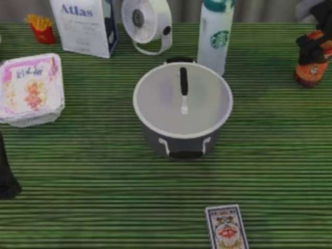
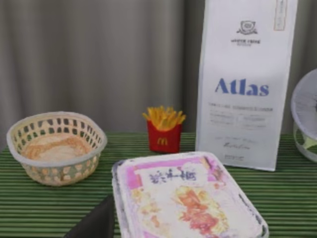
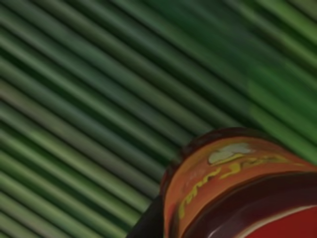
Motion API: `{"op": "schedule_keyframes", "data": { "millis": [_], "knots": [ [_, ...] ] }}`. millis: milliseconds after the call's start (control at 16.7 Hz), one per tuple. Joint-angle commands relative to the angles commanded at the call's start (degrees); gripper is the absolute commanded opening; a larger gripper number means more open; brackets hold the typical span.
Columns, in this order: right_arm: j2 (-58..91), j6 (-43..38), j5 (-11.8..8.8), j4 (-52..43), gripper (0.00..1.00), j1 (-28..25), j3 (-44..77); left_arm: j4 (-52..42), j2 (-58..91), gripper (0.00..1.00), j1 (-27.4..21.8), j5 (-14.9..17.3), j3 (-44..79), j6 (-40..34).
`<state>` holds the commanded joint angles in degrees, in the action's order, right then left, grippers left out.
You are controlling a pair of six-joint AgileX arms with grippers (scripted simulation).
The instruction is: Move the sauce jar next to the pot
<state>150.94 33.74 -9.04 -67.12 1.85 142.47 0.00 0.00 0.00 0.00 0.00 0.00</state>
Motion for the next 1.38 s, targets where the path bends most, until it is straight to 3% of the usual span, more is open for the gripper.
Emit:
{"op": "schedule_keyframes", "data": {
  "millis": [600,1020,1200,1380],
  "knots": [
    [-27.9,0.1,-0.3,0.7,0.00,-0.3,-28.7,0.0,0.0,1.00,0.0,0.0,0.0,0.0],
    [-30.7,0.0,-0.4,0.8,0.00,-0.2,-31.5,0.0,0.0,1.00,0.0,0.0,0.0,0.0],
    [-31.2,-3.8,0.8,2.1,0.00,-2.0,-33.4,0.0,0.0,1.00,0.0,0.0,0.0,0.0],
    [-32.5,-12.9,3.4,5.1,0.00,-5.5,-37.6,0.0,0.0,1.00,0.0,0.0,0.0,0.0]
  ]
}}
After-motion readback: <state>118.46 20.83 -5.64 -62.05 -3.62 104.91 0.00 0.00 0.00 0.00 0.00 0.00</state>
